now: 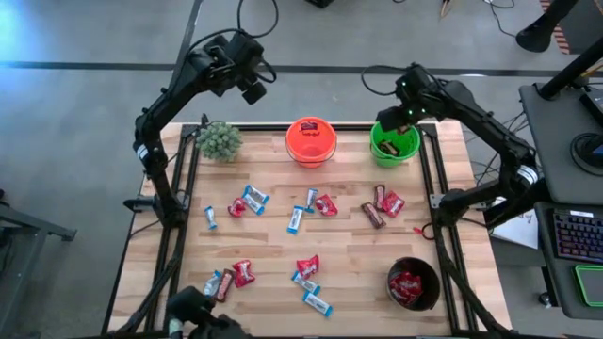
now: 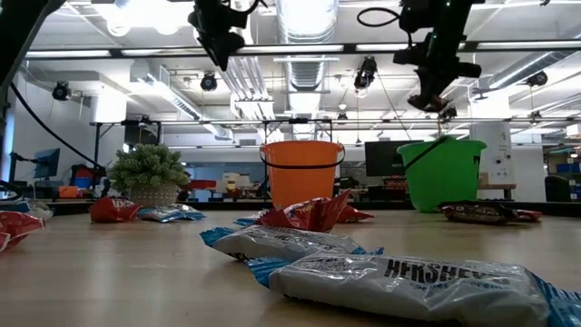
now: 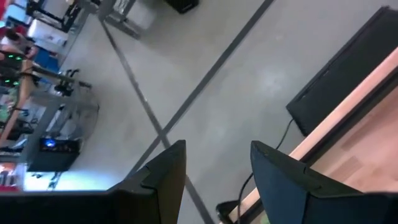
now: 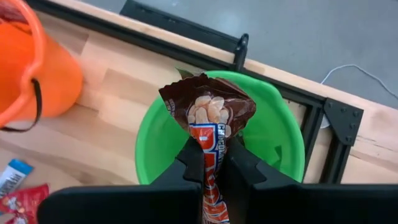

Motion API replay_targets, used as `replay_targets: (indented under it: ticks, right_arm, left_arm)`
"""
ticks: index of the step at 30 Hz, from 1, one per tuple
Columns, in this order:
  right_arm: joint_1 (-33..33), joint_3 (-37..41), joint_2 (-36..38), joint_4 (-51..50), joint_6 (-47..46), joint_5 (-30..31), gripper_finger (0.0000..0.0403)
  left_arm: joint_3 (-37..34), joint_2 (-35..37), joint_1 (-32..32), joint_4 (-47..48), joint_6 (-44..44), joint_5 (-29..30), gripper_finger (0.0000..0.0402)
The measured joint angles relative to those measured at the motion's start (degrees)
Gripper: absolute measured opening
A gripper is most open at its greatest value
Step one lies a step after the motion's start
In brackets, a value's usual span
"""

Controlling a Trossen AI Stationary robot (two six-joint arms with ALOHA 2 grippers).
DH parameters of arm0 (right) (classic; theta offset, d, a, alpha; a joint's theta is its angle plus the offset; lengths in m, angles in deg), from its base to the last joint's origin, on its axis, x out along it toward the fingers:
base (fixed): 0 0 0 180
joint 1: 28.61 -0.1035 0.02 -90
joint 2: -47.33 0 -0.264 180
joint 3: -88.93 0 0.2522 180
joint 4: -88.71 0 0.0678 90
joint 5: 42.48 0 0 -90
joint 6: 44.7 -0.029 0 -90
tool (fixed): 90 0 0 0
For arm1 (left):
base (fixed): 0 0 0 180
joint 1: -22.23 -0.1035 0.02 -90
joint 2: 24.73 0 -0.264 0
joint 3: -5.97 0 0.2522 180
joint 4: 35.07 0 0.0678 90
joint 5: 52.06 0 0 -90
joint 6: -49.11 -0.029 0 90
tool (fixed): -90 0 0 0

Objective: Organize candy in baskets
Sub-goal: Put the brown chocolate into the green bucket, then put the white chocolate into the orange bucket

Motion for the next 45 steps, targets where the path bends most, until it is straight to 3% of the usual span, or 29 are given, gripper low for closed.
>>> replay_targets:
  ticks: [6, 15, 20, 34, 38, 45]
  right_arm:
    - [0.63, -0.02, -0.38, -0.04, 1.15, 0.21, 0.003]
    - [2.46, -0.07, -0.38, -0.22, 3.19, 0.77, 0.0072]
    - [3.74, -0.05, -0.38, -1.12, 3.48, -0.11, 0.0084]
    - [3.8, 0.04, -0.38, -1.08, 4.91, -0.28, 0.0141]
    - [3.78, 0.02, -0.36, 0.83, 4.95, -0.28, 0.0143]
    - [3.76, -0.39, -0.34, 6.24, 7.89, -2.4, 0.0133]
  left_arm:
    - [0.0, 0.0, -0.36, -2.09, 0.02, -5.61, 0.0162]
    - [0.0, 0.02, -0.45, -2.49, 0.03, -6.74, 0.0162]
    - [0.0, 0.0, -0.45, -2.72, 0.48, -11.15, 0.0162]
    - [0.0, 0.02, -0.43, -3.09, 0.47, -9.31, 0.0162]
    - [0.0, 0.01, -0.45, -4.0, 0.26, -5.4, 0.0162]
    - [0.02, -0.54, -0.5, 1.35, 1.3, -5.17, 0.0162]
